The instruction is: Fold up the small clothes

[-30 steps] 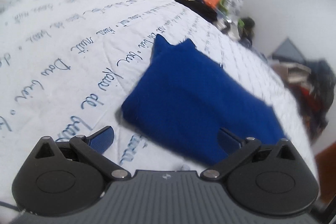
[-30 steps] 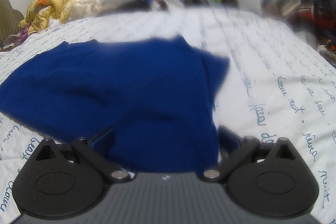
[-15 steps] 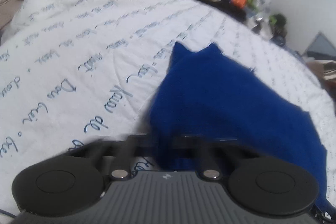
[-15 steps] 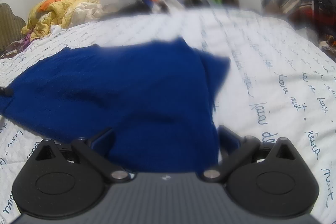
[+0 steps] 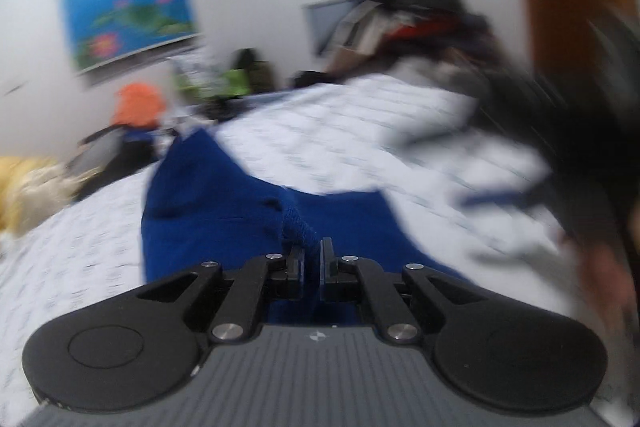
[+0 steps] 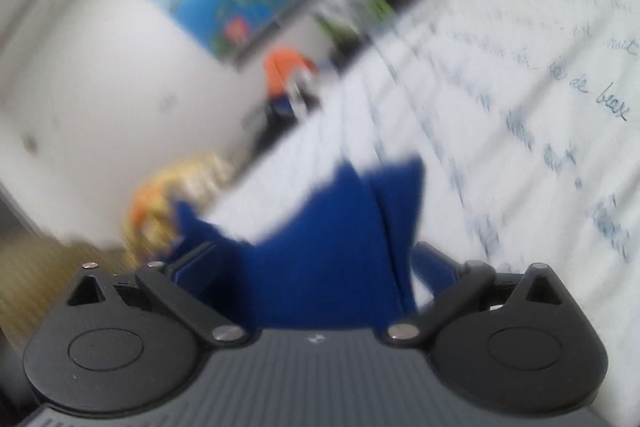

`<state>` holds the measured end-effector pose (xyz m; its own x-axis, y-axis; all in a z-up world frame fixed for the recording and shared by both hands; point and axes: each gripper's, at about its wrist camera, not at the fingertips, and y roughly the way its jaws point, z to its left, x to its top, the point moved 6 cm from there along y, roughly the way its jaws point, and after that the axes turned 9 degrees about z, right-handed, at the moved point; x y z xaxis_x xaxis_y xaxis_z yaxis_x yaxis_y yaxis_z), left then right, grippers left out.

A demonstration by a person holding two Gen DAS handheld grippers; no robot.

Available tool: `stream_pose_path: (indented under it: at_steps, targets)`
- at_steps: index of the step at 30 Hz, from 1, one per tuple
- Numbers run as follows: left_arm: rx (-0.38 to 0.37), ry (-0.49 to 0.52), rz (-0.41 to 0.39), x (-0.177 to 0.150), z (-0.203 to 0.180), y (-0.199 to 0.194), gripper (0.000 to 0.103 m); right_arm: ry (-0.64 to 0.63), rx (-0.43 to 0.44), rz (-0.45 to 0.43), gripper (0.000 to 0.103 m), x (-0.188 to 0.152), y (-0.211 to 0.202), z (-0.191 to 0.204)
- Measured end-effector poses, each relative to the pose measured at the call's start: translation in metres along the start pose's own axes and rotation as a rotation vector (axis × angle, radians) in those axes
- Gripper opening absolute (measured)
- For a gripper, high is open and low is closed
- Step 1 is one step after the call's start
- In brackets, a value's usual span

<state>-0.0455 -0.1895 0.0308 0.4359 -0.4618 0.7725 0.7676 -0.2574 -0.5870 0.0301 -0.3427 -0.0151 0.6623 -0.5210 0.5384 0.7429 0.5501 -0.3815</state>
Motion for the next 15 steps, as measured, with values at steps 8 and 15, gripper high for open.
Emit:
stream_pose_path:
  at_steps: [8, 15]
  targets:
    - [-0.044, 0.019, 0.049, -0.017, -0.016, 0.008, 0.007, 0.228, 0.212, 0.328, 0.103, 0.031, 0.049, -0.013]
    - [-0.053, 0.043, 0.052, -0.014, -0.017, 0.009, 0.007, 0.273, 0.17, 0.518, 0.103, 0.034, 0.118, -0.01]
